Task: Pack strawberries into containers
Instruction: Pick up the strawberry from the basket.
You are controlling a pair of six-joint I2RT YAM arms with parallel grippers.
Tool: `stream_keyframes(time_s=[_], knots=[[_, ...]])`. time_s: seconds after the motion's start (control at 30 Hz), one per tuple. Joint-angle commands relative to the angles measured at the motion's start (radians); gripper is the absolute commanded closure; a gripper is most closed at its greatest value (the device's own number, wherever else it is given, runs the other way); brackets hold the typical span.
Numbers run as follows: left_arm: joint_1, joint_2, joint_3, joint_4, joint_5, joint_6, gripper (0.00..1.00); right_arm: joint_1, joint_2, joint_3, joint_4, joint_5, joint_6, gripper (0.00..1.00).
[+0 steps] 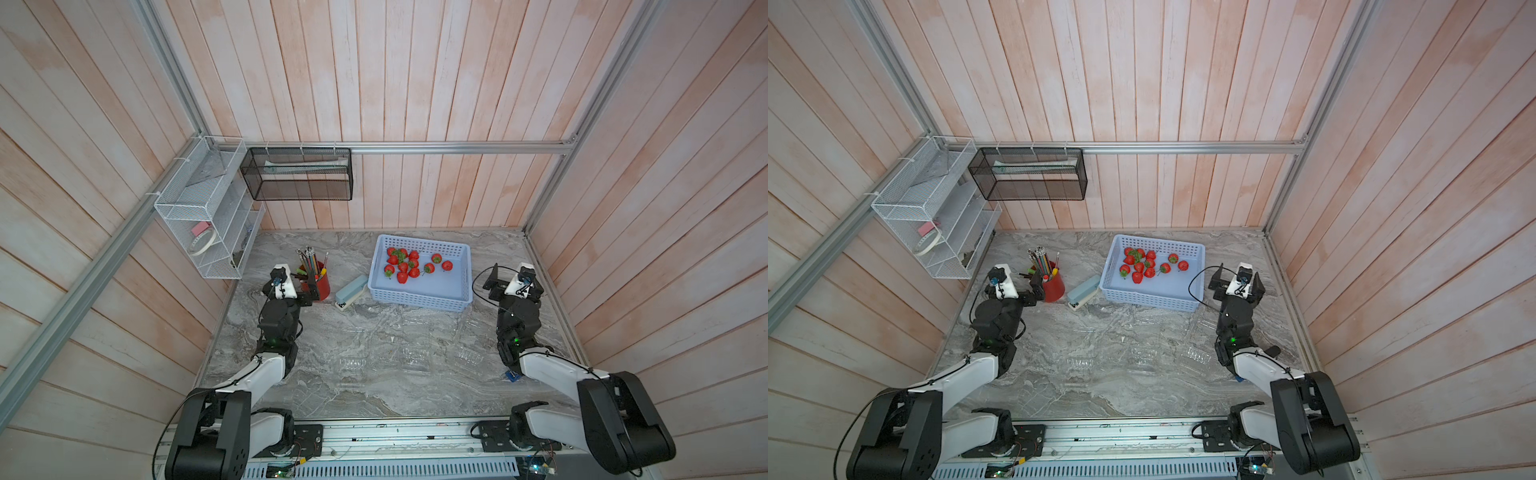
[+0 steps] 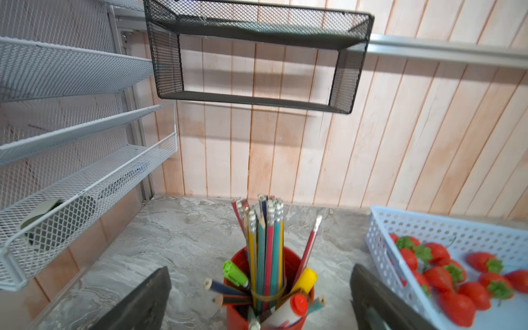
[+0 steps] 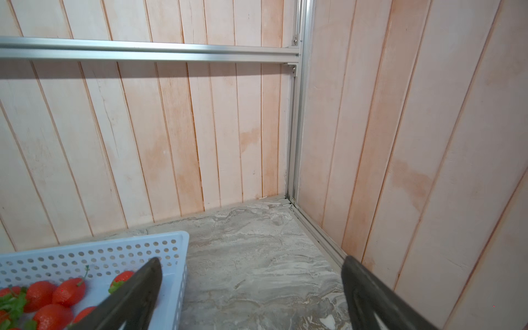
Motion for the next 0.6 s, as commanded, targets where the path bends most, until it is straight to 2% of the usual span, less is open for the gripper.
stream_keyframes(time_s=[0.0,0.1,0.23,0.3,0.47,0.57], knots=[[-0.001,-0.046,0.132,-0.365,-0.094,-0.282,0.00,0.073,-0.015,0.107,-0.317,0.081,0.028,0.02],[-0.001,-0.091,0.229,-0.585,-0.040,-0.327,0.00,0.182,-0.015,0.116,-0.305,0.095,-0.032,0.04],[0.021,-0.152,0.253,-0.678,-0.033,-0.422,0.00,0.233,0.007,0.195,-0.418,-0.093,0.006,0.30],[0.055,-0.170,0.271,-0.721,0.025,-0.480,0.00,0.233,0.039,0.257,-0.506,-0.166,0.074,0.35],[0.063,-0.166,0.325,-0.757,0.170,-0.494,0.00,0.228,0.157,0.445,-0.756,-0.202,0.179,0.37],[0.006,-0.141,0.389,-0.820,0.182,-0.459,0.00,0.208,0.235,0.545,-0.873,-0.261,0.234,0.38]])
